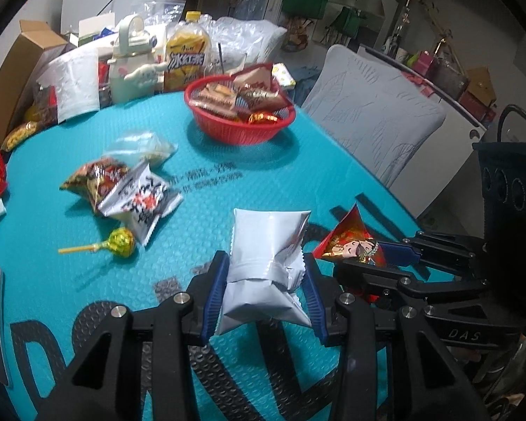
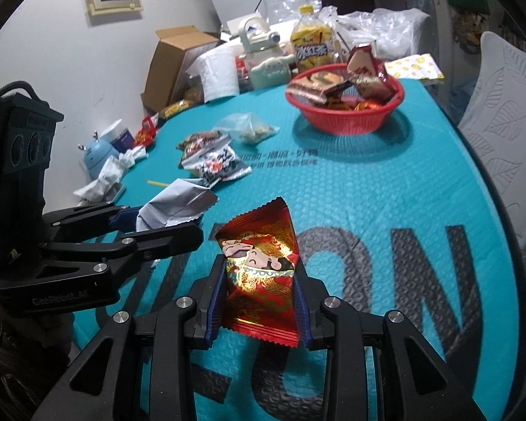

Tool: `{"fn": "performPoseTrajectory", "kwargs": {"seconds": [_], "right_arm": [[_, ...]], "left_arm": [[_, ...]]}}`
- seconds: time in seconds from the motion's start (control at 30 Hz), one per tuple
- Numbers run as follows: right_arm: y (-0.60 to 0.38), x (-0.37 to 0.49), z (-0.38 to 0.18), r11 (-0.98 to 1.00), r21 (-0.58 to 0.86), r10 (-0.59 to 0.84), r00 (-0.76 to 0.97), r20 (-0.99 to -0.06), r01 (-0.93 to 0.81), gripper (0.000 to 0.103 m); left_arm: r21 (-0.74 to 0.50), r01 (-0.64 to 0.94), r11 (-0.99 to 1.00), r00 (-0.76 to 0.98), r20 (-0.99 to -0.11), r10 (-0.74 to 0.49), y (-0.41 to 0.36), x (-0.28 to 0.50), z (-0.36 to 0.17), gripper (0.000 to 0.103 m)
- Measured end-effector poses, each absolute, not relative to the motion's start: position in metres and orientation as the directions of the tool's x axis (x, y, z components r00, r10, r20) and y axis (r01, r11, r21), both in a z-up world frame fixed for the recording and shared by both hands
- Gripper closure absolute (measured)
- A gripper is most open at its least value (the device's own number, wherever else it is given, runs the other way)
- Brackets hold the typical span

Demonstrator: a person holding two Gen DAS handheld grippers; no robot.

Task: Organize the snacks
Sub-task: 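Carry both held packets over the red basket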

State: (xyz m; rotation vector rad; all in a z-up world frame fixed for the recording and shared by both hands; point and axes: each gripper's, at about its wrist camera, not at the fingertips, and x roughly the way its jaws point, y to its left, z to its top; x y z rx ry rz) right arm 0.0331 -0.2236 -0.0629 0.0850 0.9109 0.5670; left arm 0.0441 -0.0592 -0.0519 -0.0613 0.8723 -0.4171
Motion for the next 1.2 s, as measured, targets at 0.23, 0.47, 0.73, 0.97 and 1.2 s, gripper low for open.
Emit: {"fn": "performPoseTrajectory", "kwargs": {"seconds": [0.23, 0.47, 0.73, 0.97, 1.2], "right_arm": [[-0.23, 0.04, -0.038, 0.858, 0.279, 0.491, 0.531, -0.691, -0.432, 0.07], [-0.234, 0.054, -0.009, 0.86, 0.237, 0.487, 0.582, -0.651, -0.453, 0.07], [-0.243, 0.078, 0.017, 0.867, 0.21, 0.477, 0.627, -0.616, -0.452, 0.07], [-0.254, 0.105, 0.028, 0.875, 0.198, 0.465, 0.654, -0.596, -0.442, 0.07], [-0.265, 0.14, 0.032, 0.888, 0.186, 0.444, 0.679, -0.584, -0.421, 0.07]], "left_arm": [[-0.19, 0.352, 0.916, 0.63, -0.676, -0.382, -0.062, 0.051, -0.024, 0.062], [-0.169, 0.373, 0.912, 0.667, -0.634, -0.39, -0.066, 0.064, -0.001, 0.062], [-0.138, 0.384, 0.913, 0.705, -0.595, -0.386, -0.075, 0.089, 0.024, 0.062], [-0.119, 0.394, 0.912, 0.722, -0.574, -0.386, -0.085, 0.122, 0.037, 0.062], [-0.109, 0.396, 0.912, 0.714, -0.588, -0.38, -0.097, 0.156, 0.033, 0.062]]}}
